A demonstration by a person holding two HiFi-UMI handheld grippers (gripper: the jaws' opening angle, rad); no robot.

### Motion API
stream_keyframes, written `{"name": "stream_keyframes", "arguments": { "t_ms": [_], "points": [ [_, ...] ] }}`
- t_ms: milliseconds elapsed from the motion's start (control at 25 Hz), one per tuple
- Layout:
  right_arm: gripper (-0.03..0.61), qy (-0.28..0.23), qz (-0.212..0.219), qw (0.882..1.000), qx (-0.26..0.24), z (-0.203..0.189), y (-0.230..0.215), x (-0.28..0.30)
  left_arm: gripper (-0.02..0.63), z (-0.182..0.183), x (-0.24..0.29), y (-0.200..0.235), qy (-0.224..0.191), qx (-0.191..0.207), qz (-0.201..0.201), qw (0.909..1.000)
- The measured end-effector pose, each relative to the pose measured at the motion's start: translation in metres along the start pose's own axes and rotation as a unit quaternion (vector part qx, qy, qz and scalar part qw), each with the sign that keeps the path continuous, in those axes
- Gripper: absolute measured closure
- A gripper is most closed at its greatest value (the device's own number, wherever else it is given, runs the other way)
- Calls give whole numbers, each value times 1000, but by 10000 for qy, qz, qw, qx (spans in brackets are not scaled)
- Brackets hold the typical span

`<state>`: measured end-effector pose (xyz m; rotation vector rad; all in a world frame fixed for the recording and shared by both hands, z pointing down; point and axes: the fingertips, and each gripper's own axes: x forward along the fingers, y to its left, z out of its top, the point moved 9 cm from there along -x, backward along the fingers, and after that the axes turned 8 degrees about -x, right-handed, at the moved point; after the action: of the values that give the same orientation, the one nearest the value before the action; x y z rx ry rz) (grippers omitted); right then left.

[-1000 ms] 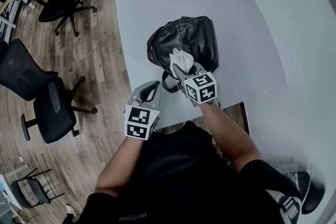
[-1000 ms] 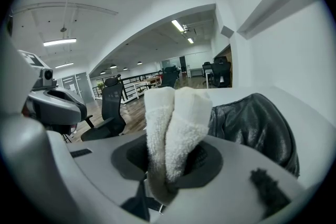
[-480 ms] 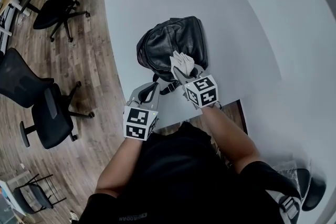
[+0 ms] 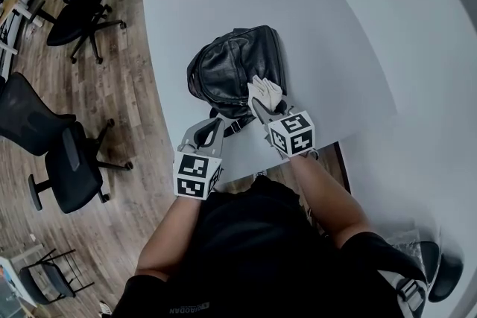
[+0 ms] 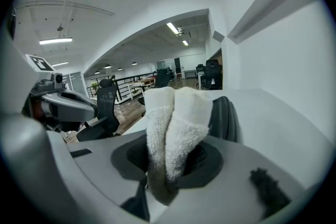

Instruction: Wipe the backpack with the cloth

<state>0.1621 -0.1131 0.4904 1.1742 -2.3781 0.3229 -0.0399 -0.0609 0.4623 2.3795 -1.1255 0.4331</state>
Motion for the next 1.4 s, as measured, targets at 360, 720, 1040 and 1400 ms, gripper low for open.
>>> {"name": "stream_keyframes", "arguments": {
  "t_ms": [360,720,1040,1400],
  "points": [
    [471,-23,-96,9999,55,-5,-21,-20,607,5,9,-14,-8,46,32,10000],
    [471,-51,-58,10000,10,-7,-41,-34,607,10,22,-26,-27,61,89,9999],
    [471,-87,46,9999,-48,-12,-60,-46,607,12,33,-37,-83,-8,223,9997],
    [471,-92,154,9998,-96,-20,-83,-59,607,10,47,-54,-158,-135,433,9988]
  ]
}}
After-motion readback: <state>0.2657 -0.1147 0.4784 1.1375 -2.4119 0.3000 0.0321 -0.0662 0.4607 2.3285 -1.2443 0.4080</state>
